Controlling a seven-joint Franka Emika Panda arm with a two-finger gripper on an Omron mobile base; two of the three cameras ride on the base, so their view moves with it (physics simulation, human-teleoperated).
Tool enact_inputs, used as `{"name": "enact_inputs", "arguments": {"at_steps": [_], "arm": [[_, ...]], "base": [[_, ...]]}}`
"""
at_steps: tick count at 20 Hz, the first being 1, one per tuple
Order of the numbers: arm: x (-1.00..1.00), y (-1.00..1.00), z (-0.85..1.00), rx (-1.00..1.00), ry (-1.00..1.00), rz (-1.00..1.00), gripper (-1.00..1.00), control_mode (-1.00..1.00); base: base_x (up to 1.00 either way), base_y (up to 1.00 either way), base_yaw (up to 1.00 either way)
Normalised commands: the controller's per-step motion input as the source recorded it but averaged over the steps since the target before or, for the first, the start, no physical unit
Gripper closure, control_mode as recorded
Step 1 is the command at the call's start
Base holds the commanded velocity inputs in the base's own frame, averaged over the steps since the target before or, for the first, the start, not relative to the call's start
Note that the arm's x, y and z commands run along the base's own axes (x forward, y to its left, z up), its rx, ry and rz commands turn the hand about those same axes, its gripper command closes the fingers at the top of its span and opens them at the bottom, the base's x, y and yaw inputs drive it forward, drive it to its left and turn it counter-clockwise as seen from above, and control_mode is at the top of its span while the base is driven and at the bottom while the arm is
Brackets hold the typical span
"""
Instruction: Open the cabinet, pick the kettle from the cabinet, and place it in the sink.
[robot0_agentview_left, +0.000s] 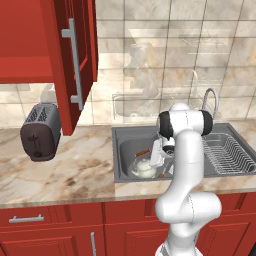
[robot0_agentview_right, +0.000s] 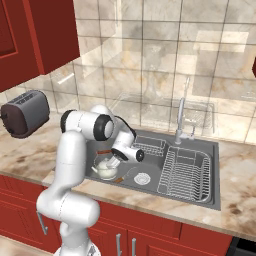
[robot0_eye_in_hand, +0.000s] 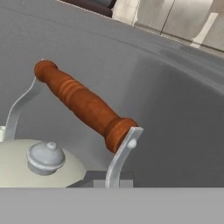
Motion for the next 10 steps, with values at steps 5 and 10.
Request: {"name": "enact_inputs", "arguments": {"at_steps": [5,10], "arm": [[-0.22,0.0,-0.34,-0.03,0.0,0.0,-1.0,-1.0],[-0.24,-0.06,-0.26,-0.03,0.0,0.0,-1.0,-1.0]], "base": [[0.0,0.0,0.0],[0.0,0.0,0.0]]}}
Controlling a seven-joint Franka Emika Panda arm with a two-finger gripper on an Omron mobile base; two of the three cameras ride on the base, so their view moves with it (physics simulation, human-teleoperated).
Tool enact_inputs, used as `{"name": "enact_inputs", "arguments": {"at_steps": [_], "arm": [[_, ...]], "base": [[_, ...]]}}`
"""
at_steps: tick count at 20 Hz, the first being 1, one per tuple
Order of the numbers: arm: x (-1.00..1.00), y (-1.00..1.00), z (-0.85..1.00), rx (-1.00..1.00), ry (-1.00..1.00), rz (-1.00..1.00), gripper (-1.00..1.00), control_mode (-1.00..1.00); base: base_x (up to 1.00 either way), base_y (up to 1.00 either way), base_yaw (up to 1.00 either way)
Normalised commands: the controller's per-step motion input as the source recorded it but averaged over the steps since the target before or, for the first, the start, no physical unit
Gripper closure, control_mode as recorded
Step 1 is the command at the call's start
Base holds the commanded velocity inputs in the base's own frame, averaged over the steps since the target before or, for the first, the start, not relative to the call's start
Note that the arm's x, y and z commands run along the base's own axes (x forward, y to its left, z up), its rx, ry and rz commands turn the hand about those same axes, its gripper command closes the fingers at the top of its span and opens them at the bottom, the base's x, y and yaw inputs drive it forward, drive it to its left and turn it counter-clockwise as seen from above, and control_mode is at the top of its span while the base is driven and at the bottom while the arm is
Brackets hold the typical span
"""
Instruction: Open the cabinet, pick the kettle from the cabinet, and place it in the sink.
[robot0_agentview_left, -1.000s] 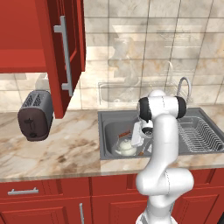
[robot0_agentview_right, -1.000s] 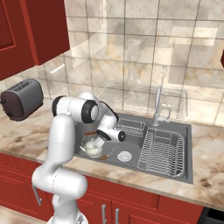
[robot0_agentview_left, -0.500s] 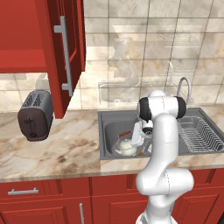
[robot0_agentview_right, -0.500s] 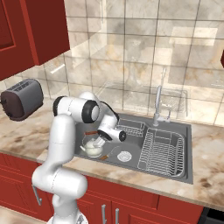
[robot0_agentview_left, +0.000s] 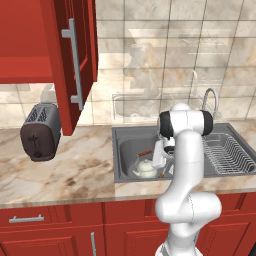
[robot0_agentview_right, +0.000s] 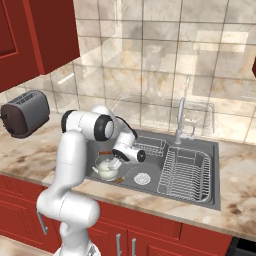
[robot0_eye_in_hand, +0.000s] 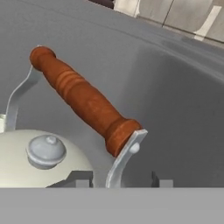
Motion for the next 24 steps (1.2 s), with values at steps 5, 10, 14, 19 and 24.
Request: {"name": "enact_inputs", "arguments": {"at_steps": [5,10,14,19,24], "arm": [[-0.19,-0.09,-0.15,-0.02,0.0,0.0,-1.0,-1.0],[-0.18,-0.11,-0.09,-0.02,0.0,0.0,-1.0,-1.0],[-0.22,-0.15,-0.05,-0.03,0.03,0.0,-1.0,-1.0],[-0.22,-0.15,-0.05,-0.06,0.07,0.0,-1.0,-1.0],[-0.21,-0.07,-0.01,-0.06,0.16,-0.04,-1.0,-1.0]], "base": [[0.0,0.0,0.0],[0.0,0.0,0.0],[0.0,0.0,0.0],[0.0,0.0,0.0],[0.0,0.0,0.0]]}}
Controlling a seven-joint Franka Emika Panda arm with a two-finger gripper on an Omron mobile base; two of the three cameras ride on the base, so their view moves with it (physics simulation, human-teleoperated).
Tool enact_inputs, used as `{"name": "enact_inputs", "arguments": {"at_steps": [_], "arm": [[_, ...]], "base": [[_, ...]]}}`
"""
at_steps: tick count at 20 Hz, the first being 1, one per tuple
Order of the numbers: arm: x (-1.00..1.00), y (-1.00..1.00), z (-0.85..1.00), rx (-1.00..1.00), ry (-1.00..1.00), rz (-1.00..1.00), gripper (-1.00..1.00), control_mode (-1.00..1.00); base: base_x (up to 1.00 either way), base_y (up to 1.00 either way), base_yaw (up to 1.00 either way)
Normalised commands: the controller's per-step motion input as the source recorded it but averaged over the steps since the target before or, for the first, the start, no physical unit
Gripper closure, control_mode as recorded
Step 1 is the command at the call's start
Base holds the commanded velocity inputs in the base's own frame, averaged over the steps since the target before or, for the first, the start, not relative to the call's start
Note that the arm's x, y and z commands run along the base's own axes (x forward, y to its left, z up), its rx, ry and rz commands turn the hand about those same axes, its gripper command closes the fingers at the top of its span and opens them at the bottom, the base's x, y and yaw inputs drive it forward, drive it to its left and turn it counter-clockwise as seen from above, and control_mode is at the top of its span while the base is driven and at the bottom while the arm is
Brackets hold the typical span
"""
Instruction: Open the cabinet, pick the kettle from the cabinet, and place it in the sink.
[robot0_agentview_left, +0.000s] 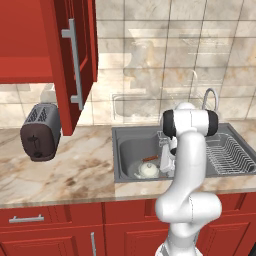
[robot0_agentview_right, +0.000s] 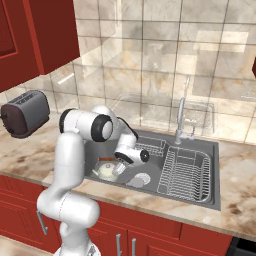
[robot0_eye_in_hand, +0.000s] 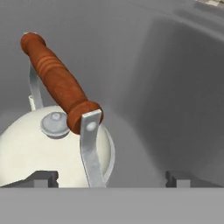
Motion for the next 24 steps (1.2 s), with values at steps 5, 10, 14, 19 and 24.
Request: {"name": "enact_inputs", "arguments": {"at_steps": [5,10,14,19,24], "arm": [[-0.04,-0.01,0.11,-0.03,0.21,-0.06,-1.0,-1.0],[-0.08,-0.03,0.2,-0.02,0.23,-0.05,-1.0,-1.0],[-0.17,-0.1,0.28,-0.04,0.2,-0.04,-1.0,-1.0],[-0.26,-0.08,0.27,-0.04,0.18,-0.04,-1.0,-1.0],[-0.33,-0.08,0.29,-0.06,0.13,-0.05,-1.0,-1.0]], "base": [[0.0,0.0,0.0],[0.0,0.0,0.0],[0.0,0.0,0.0],[0.0,0.0,0.0],[0.0,0.0,0.0]]}}
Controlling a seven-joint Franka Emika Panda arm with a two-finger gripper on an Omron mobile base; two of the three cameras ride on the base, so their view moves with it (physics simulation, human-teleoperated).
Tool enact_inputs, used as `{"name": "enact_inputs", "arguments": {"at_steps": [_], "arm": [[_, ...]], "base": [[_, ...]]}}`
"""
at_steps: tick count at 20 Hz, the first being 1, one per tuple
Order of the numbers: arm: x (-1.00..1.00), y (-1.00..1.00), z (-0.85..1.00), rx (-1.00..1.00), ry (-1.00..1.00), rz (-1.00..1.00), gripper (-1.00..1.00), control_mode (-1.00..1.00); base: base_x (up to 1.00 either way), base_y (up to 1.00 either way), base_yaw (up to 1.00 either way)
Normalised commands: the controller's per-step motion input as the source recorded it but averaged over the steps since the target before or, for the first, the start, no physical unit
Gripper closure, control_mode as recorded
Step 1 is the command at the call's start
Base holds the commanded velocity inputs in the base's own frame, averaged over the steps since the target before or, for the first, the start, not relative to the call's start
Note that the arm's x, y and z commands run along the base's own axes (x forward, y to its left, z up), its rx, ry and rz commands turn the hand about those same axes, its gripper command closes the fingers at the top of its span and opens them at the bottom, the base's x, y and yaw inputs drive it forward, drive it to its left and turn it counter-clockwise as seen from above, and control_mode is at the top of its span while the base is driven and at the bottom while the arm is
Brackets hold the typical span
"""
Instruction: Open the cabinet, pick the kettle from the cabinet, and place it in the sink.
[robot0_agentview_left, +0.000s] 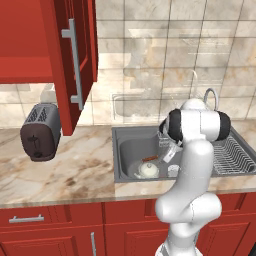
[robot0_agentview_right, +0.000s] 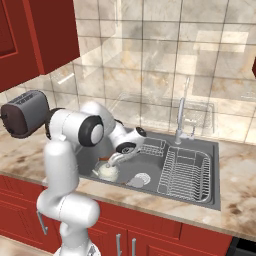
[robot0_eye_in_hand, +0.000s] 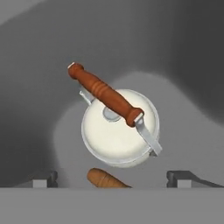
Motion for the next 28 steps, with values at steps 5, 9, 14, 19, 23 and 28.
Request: {"name": "enact_inputs", "arguments": {"at_steps": [5,9,14,19,23,28], "arm": [[-0.32,-0.03,0.35,-0.09,0.1,-0.05,-1.0,-1.0],[-0.38,0.0,0.36,-0.15,0.03,-0.05,-1.0,-1.0],[-0.41,0.0,0.36,-0.2,0.0,-0.03,-1.0,-1.0],[-0.47,0.0,0.35,-0.19,-0.05,-0.04,-1.0,-1.0],[-0.49,0.0,0.31,-0.19,-0.12,-0.09,-1.0,-1.0],[-0.44,0.0,0.34,-0.13,-0.05,-0.14,-1.0,-1.0]], "base": [[0.0,0.0,0.0],[0.0,0.0,0.0],[0.0,0.0,0.0],[0.0,0.0,0.0],[0.0,0.0,0.0],[0.0,0.0,0.0]]}}
